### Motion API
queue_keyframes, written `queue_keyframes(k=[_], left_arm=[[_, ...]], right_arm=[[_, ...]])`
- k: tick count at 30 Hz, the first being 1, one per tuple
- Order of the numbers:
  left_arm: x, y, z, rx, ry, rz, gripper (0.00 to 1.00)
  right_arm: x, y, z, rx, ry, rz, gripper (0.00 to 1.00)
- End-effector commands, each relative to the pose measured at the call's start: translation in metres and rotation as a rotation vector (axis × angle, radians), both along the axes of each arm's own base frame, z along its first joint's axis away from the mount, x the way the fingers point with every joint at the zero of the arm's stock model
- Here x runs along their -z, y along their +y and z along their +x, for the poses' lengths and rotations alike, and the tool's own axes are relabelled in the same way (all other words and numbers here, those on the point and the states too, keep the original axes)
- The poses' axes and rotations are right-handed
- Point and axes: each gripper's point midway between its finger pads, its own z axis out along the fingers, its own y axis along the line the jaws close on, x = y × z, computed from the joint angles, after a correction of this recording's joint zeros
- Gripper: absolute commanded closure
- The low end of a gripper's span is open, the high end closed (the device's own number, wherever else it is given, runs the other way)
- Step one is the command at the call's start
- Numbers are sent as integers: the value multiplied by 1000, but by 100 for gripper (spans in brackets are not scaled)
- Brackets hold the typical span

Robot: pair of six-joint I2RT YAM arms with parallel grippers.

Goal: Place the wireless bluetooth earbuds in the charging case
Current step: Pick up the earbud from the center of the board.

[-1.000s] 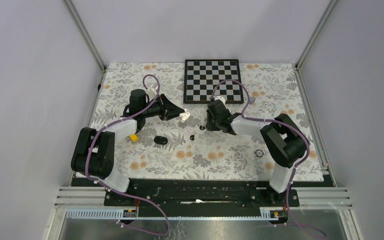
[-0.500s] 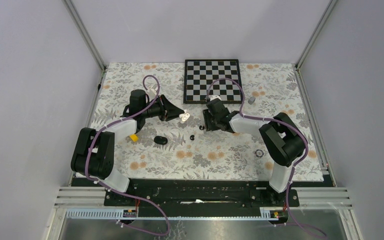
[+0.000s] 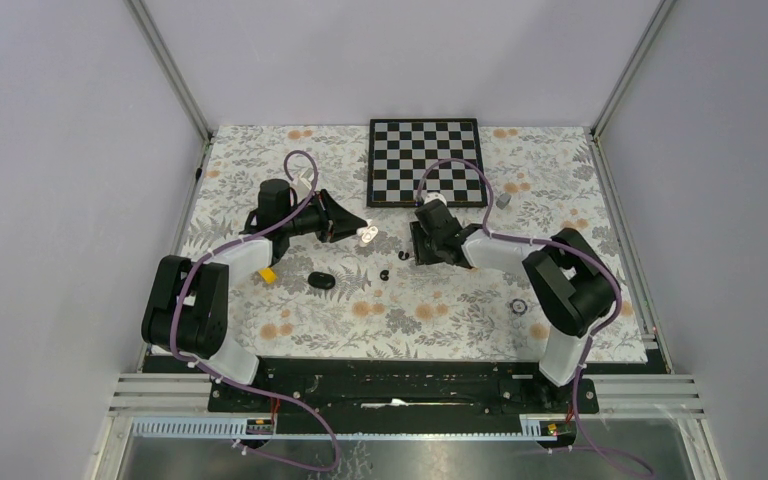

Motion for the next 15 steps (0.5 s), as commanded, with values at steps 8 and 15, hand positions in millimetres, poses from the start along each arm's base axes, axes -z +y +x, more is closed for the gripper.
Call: queue_keyframes(k=[8, 15], left_arm=[[-17, 1, 3, 8, -83, -11, 100], [-18, 2, 3, 4, -86, -10, 100]], right_arm=[[-25, -33, -12, -24, -56, -165, 56], [-49, -2, -2, 87, -52, 41, 54]])
